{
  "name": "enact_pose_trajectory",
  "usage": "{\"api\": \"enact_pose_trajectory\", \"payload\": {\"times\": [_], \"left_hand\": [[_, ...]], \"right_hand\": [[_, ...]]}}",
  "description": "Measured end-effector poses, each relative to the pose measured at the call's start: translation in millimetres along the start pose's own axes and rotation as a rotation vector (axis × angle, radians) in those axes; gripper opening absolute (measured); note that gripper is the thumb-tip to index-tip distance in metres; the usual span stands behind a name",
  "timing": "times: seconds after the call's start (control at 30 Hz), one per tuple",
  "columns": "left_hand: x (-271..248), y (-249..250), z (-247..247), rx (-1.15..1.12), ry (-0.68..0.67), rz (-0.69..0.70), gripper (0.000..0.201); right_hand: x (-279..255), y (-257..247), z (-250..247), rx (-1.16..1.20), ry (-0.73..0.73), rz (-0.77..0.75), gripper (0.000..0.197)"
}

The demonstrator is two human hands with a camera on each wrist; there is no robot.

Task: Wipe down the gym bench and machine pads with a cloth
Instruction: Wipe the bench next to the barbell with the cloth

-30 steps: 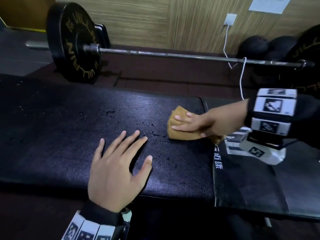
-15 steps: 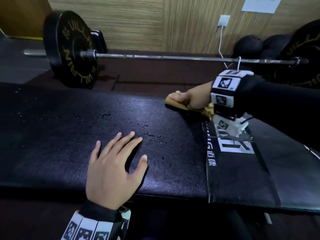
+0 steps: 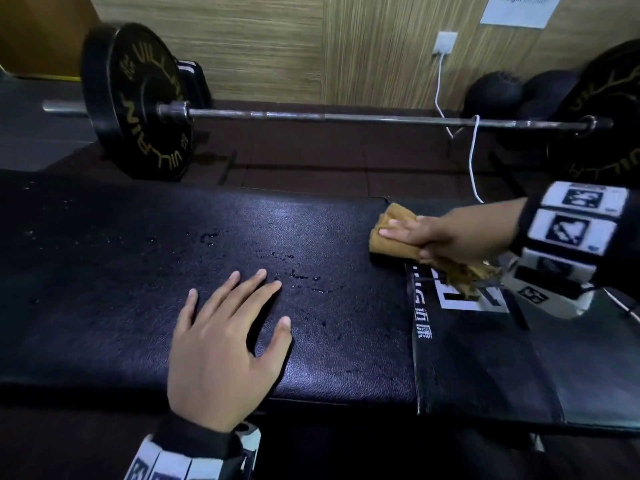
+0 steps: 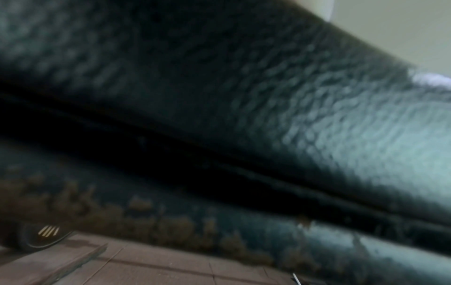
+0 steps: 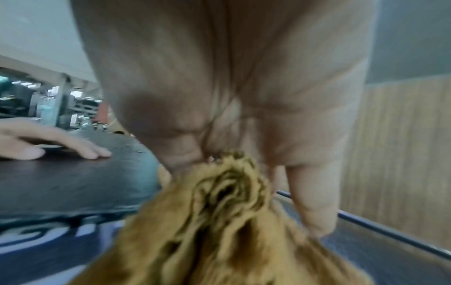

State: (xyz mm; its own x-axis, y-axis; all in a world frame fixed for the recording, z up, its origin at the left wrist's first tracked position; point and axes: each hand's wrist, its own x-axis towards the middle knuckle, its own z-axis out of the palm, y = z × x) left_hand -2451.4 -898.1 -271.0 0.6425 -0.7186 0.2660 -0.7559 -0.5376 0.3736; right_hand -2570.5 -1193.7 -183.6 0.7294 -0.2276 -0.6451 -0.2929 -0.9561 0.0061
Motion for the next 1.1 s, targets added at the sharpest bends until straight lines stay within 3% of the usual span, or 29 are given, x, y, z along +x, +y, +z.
{"api": "enact_pose_trajectory", "payload": {"times": [0.17,0.33,0.6,0.77,0.9,1.1], "left_hand": [[-0.8,-0.2,0.1,0.007,0.003,-0.002,0.044],[-1.2,-0.9,-0.2,0.014,-0.008,0.002,0.044],[-3.5,0.4,-2.4,0.021,0.004,0.015,0.045],[-5.5,-1.3,-3.8,0.029,-0.011,0.043,0.047],[-9.3,-5.6,-11.3,0.057,-0.044,0.047,0.05],[-12.8,-27.0,-29.6,0.21,-0.13,-0.054,0.058]], "right_hand": [[52.7,-8.1,-28.6,-0.076,0.191,0.123,0.061],[76.7,-29.8,-42.1,0.005,0.182,0.082,0.061],[4.3,-58.1,8.7,0.113,0.134,0.028,0.059],[-51.6,-84.9,61.1,0.26,0.26,0.007,0.057],[-62.9,-121.1,96.0,0.268,0.428,0.165,0.055],[-26.5,-157.4,103.2,0.451,0.672,0.42,0.051]]}}
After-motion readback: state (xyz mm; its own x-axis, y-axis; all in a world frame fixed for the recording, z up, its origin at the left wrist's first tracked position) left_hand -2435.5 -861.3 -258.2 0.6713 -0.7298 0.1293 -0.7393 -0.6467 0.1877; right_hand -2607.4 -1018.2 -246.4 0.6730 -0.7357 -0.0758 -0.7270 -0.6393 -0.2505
